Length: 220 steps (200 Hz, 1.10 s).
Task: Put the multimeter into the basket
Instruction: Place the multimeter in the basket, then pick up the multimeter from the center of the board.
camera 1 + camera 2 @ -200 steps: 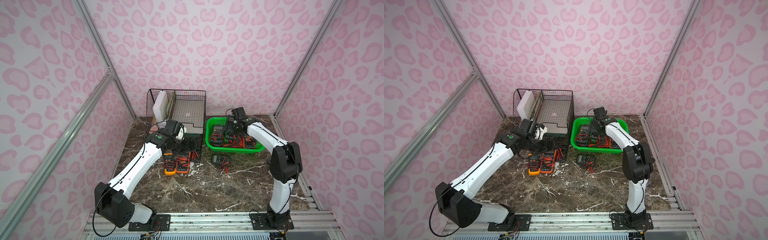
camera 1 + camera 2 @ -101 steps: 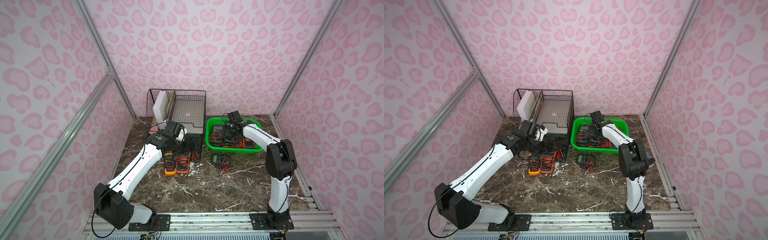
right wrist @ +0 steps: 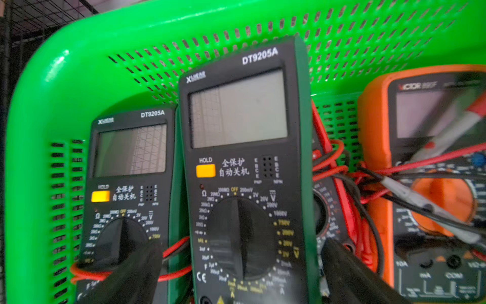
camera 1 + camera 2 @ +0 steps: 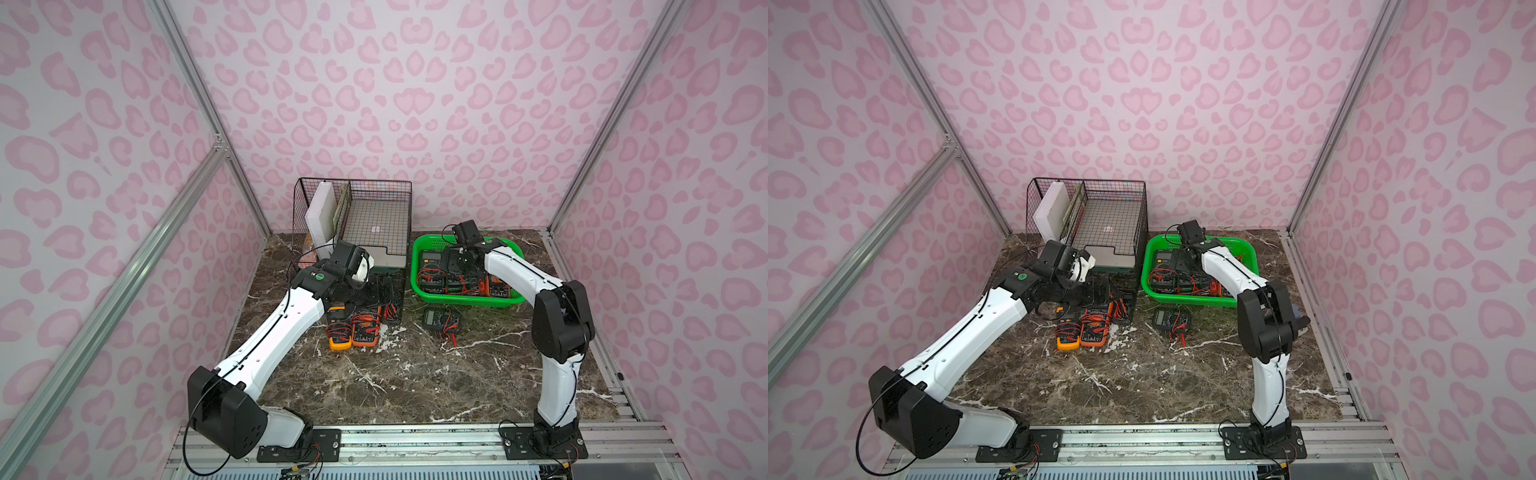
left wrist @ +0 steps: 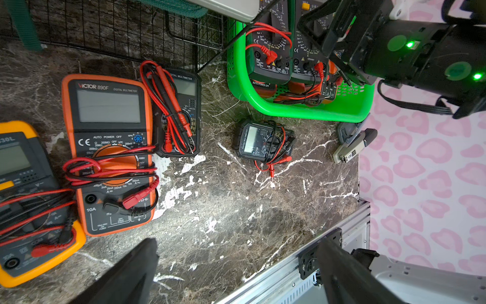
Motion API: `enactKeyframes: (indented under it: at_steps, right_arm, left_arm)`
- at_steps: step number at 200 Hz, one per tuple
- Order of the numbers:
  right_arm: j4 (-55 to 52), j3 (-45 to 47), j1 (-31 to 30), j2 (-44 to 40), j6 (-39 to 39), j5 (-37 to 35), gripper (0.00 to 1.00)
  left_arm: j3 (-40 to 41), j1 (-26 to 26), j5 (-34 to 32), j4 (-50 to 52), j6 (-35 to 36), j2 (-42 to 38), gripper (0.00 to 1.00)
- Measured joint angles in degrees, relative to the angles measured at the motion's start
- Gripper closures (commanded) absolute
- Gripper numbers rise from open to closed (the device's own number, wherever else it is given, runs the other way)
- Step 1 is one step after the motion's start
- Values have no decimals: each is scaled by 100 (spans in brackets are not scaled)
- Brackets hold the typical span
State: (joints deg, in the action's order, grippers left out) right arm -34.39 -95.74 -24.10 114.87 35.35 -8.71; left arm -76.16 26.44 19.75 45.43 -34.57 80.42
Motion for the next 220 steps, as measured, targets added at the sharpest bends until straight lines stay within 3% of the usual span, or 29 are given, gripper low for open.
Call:
enactKeyframes:
  at_steps: [66,122,220]
  right_arm:
    - [-13,4,-48,-691,35,0,1]
    - [4,284,-479,-1307,39,-4,1]
    - [789,2415,-1858,-2785,610,-195,1]
  left_arm:
    - [0,0,-155,31,129,-52,2]
    - [271,-2,-796,387,424,-369,2]
    - [820,-7,-2020,822,866,-260,2]
